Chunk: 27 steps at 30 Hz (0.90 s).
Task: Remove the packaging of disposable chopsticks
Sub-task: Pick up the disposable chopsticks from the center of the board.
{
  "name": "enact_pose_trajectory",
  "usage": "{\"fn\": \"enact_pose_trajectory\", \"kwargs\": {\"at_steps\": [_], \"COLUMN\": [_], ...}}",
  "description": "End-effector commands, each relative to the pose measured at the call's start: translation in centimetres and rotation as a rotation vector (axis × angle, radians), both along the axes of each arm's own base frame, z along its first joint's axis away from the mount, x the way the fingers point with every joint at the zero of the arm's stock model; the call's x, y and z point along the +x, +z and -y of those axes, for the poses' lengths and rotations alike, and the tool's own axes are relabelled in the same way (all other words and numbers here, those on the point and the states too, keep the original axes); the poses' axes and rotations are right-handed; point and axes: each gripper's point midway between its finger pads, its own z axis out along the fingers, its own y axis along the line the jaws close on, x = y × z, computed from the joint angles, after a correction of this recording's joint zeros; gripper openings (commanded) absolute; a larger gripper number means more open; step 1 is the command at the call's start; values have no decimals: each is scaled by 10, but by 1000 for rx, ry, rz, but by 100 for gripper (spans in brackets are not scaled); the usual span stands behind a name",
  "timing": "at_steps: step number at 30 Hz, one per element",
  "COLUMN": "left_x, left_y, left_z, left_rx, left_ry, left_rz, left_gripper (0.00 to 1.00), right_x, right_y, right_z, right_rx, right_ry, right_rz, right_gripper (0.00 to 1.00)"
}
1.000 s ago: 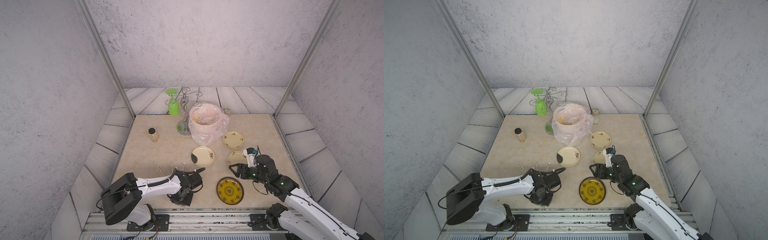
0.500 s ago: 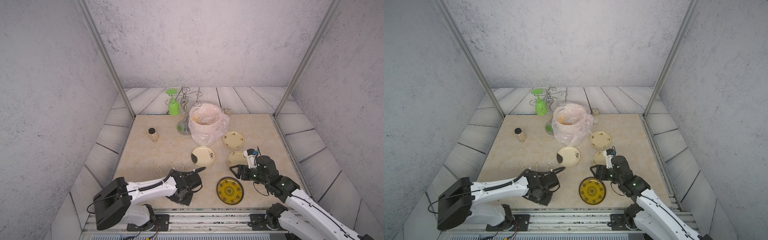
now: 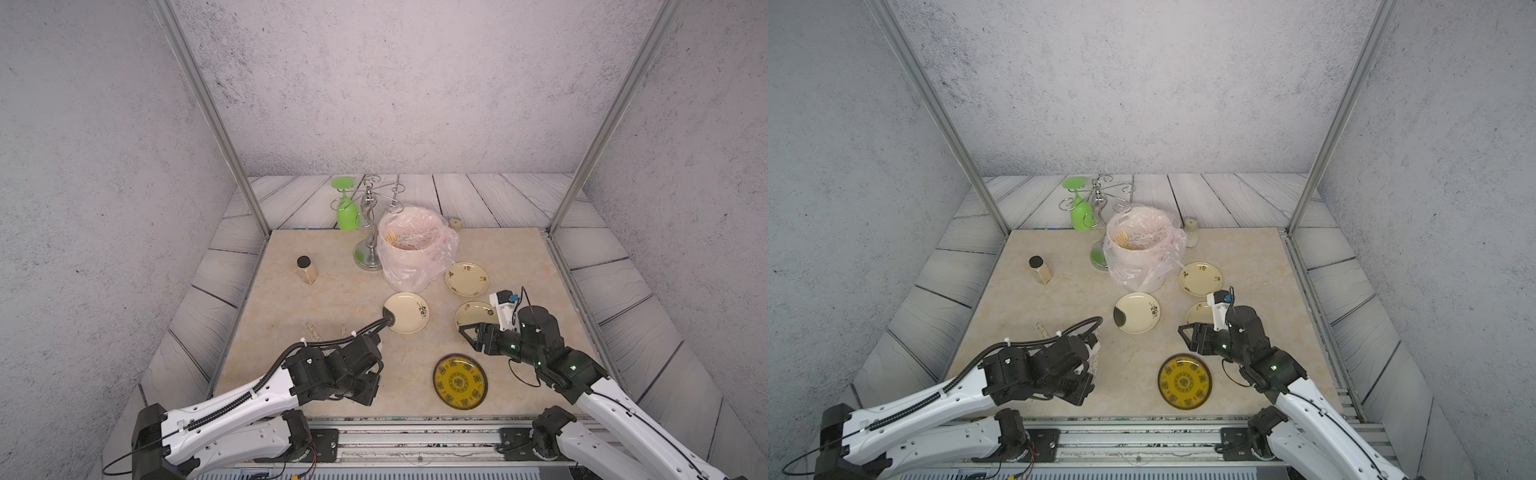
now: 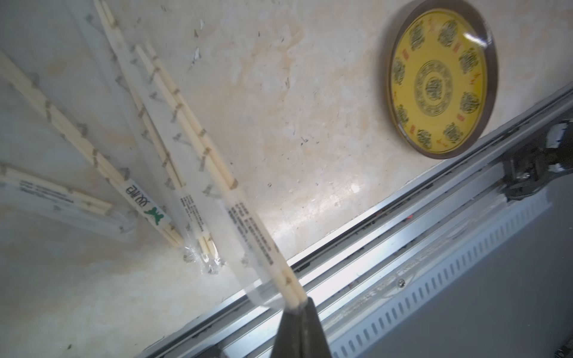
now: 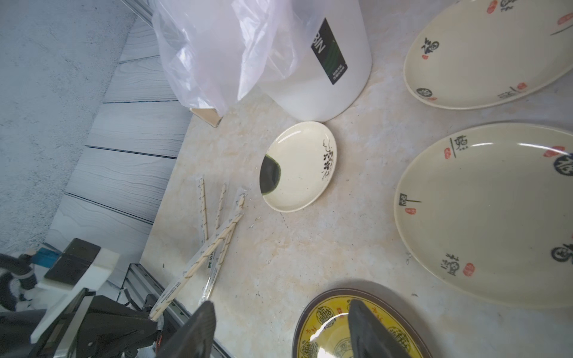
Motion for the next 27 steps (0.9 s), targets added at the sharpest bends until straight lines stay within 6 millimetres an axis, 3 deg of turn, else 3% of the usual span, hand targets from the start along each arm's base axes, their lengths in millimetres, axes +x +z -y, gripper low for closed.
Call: {"fn": "enact_pose_trajectory", "kwargs": {"at_steps": [1,7,17,27], "left_x": [1,8,36,55], "left_y": [31,79,147,189], "left_z": [8,12,-5,-4], "left_rx": [-82,-203,-356,-373], "left_ry": [-38,-60,-21,-56], "left_rz": [53,173,536,794], "left_gripper": [0,0,0,0], "right_x": [-3,-2,6,0], "right_y": [31,68,116,159], "right_z": [-13,-29,-45,-77], "right_rx": [89,164,236,316], "right_ry": [49,109,133,214], "right_rz": [47,91,193,275], "right_gripper": [68,68,68,68]}}
